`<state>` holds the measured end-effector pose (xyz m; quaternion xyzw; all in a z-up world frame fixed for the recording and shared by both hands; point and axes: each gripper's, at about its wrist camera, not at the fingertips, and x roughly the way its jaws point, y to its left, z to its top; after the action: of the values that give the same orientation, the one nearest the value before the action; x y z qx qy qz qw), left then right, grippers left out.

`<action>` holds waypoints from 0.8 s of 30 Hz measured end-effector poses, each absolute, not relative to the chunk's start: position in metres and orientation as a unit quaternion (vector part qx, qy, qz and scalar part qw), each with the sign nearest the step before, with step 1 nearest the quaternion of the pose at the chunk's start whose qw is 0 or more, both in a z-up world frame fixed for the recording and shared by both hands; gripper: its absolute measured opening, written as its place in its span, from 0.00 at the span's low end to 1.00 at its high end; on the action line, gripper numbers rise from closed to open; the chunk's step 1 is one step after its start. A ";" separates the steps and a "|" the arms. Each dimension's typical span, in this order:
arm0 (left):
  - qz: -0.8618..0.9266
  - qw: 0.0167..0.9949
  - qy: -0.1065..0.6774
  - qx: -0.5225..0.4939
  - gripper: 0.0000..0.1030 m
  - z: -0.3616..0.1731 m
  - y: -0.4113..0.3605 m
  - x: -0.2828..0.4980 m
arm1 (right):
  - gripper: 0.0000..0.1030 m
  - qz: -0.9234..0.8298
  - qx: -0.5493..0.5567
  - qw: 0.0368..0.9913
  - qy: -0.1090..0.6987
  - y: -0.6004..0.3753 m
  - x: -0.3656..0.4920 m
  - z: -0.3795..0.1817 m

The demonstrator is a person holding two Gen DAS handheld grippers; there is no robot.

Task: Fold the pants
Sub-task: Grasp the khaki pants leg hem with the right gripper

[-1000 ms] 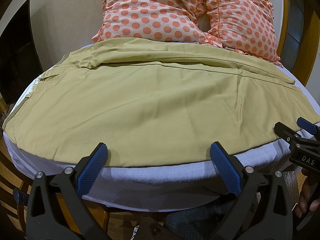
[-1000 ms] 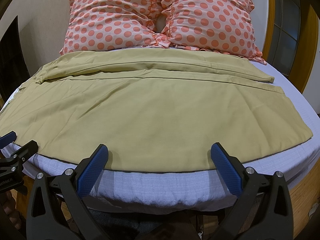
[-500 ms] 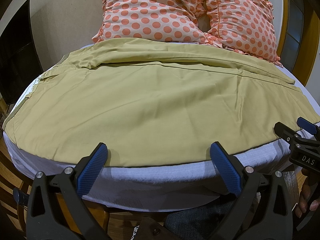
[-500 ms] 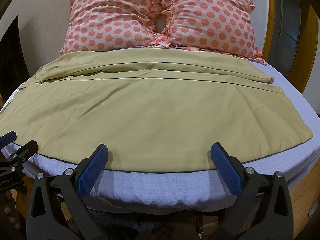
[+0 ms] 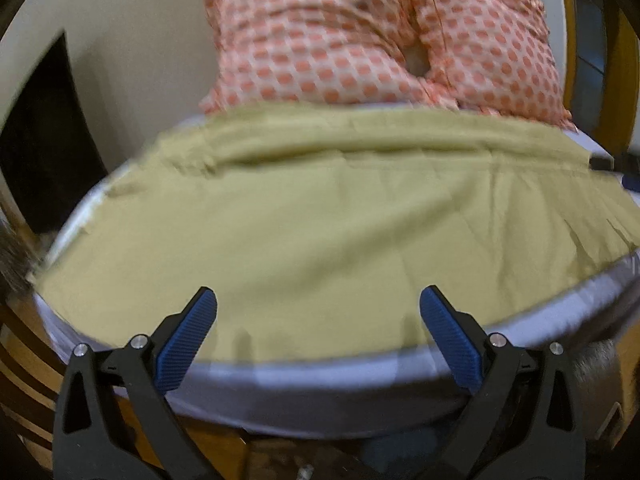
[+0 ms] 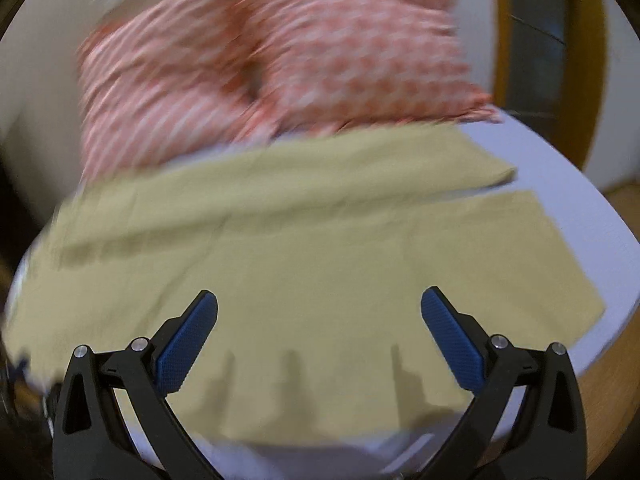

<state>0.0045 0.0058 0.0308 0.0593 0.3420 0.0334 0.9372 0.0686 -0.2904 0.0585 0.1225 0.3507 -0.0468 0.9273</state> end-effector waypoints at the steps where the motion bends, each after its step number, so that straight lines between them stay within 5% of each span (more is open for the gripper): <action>1: 0.033 0.941 0.332 0.053 0.98 0.039 0.010 0.007 | 0.98 -0.071 0.148 0.922 0.352 -0.310 0.092 0.068; 10: 0.042 0.948 0.316 0.014 0.98 0.055 0.040 0.041 | 0.57 -0.241 0.276 0.836 0.409 -0.403 0.281 0.053; 21: 0.057 0.947 0.317 0.021 0.98 0.045 0.055 0.060 | 0.56 -0.391 0.249 0.782 0.417 -0.443 0.366 0.011; 23: 0.058 0.945 0.321 0.020 0.98 0.043 0.056 0.062 | 0.47 -0.380 0.231 0.803 0.397 -0.445 0.362 0.007; 24: 0.056 0.945 0.323 0.017 0.98 0.041 0.056 0.063 | 0.29 -0.373 0.228 0.811 0.390 -0.445 0.359 0.006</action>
<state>0.0633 0.0563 0.0413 0.0166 0.3228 0.0565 0.9447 0.3591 -0.4448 0.0060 0.2277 0.3900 -0.3726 0.8107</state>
